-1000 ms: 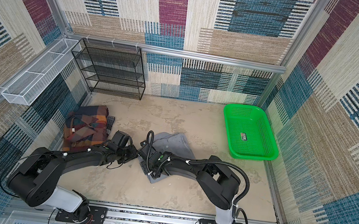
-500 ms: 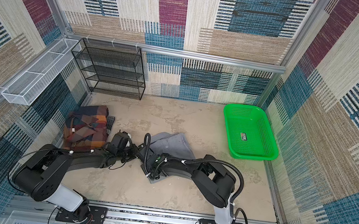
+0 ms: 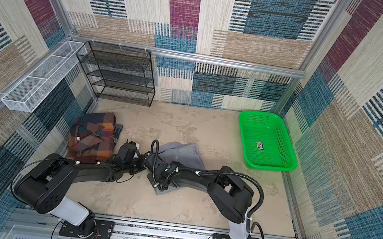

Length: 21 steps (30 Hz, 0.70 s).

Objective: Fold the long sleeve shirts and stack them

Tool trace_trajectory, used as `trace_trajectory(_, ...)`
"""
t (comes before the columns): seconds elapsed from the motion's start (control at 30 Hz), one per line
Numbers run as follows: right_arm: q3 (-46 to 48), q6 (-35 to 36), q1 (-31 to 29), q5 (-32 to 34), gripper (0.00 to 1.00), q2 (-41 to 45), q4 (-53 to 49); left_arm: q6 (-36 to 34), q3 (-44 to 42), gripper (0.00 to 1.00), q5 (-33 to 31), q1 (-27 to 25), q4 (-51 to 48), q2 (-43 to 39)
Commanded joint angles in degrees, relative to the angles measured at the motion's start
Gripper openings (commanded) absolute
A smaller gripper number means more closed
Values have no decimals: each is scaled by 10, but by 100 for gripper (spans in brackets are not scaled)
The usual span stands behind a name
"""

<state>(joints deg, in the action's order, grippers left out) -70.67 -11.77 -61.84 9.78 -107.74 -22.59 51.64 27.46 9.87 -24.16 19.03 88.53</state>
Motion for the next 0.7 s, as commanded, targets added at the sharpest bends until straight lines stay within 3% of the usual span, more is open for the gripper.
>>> trace_trajectory(0.0,-8,11,-5,-38,0,11,15,5,-10,18,-2,0,-141,10)
trace_trajectory(0.37,-29,20,-41,-49,0,-6,27,10,-19,12,-1,1,-130,7)
trace_trajectory(0.53,-47,-13,-41,-43,0,-31,16,15,-28,9,-9,5,-131,-8)
trace_trajectory(0.67,-34,-40,-41,-90,0,-44,68,20,-35,10,-11,5,-131,-23)
